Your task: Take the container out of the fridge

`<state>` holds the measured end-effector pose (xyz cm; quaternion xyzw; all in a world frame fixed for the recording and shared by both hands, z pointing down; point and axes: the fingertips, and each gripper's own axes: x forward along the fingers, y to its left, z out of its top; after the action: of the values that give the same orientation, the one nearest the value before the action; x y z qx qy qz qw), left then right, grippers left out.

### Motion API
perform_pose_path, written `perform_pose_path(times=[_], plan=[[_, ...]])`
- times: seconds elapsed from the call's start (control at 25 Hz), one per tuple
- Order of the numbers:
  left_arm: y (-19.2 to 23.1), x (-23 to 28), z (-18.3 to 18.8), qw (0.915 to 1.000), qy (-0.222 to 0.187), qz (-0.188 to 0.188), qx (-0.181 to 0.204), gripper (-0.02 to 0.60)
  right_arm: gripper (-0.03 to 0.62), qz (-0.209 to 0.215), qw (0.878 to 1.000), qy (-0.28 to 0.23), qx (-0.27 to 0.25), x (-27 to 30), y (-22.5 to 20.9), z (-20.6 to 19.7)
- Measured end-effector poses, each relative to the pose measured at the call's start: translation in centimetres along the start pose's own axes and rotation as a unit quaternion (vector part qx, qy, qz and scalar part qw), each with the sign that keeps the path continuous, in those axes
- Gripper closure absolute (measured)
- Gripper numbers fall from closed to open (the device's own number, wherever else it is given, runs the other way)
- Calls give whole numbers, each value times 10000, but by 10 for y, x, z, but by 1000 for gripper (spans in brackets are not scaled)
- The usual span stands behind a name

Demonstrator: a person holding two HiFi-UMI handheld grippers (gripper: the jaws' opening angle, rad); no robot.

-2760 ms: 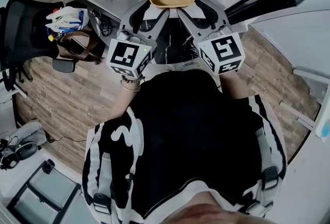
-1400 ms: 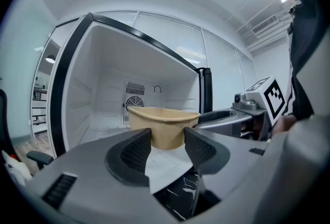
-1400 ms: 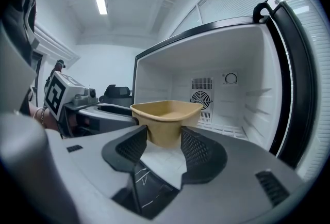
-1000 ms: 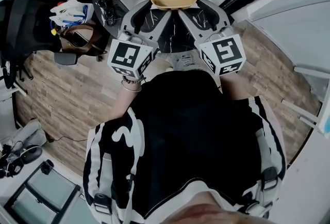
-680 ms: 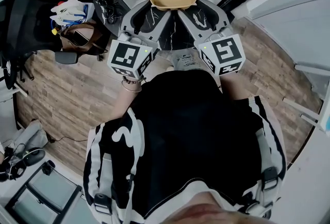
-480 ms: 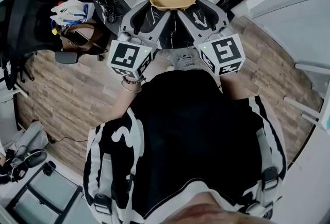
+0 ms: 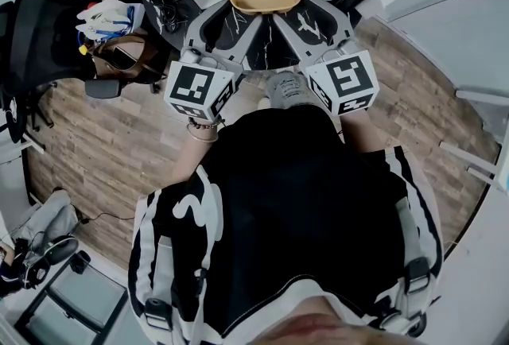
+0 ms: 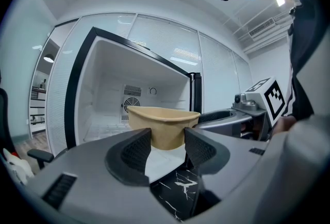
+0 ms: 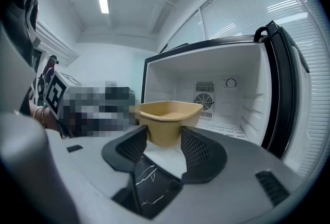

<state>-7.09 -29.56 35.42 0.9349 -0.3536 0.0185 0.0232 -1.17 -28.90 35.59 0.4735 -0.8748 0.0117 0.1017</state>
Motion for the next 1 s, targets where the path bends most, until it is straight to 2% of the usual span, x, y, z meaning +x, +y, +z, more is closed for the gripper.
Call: perform_pose_path(times=[0.36, 1.0], plan=[[-1, -2, 2, 10000, 0, -8, 66, 376, 380, 2, 10000, -67, 64, -1, 1, 1], [-13, -14, 1, 9997, 40, 220, 98, 376, 381, 220, 9997, -122, 45, -13, 10, 0]])
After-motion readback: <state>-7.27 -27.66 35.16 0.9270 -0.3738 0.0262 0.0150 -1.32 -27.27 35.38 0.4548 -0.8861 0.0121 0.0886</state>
